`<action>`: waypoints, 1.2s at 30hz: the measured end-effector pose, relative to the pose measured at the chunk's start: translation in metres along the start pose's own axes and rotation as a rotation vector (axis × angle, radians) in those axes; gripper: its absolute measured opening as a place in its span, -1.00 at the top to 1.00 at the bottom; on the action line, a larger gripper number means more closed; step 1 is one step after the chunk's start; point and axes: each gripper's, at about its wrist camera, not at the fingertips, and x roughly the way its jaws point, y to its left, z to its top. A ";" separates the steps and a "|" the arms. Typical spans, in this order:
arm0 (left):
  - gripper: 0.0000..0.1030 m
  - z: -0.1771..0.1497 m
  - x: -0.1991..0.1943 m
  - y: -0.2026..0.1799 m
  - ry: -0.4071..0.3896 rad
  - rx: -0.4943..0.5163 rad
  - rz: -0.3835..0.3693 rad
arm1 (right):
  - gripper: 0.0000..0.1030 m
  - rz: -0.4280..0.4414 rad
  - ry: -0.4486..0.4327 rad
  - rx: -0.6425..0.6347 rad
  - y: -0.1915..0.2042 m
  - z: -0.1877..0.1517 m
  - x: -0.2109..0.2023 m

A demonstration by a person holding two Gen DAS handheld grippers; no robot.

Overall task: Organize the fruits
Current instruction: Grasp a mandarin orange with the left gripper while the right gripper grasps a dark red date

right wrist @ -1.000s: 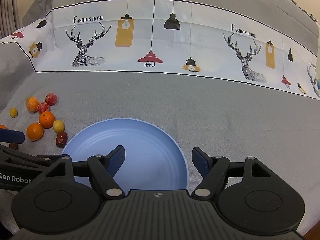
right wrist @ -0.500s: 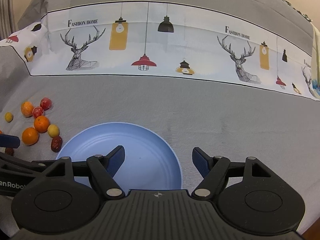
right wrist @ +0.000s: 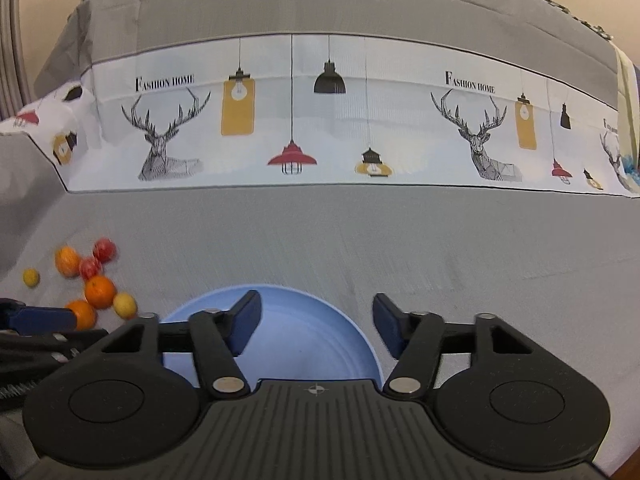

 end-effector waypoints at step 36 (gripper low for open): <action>-0.09 0.022 0.077 0.120 0.289 -0.244 0.022 | 0.11 0.238 0.126 -0.375 0.151 -0.025 0.090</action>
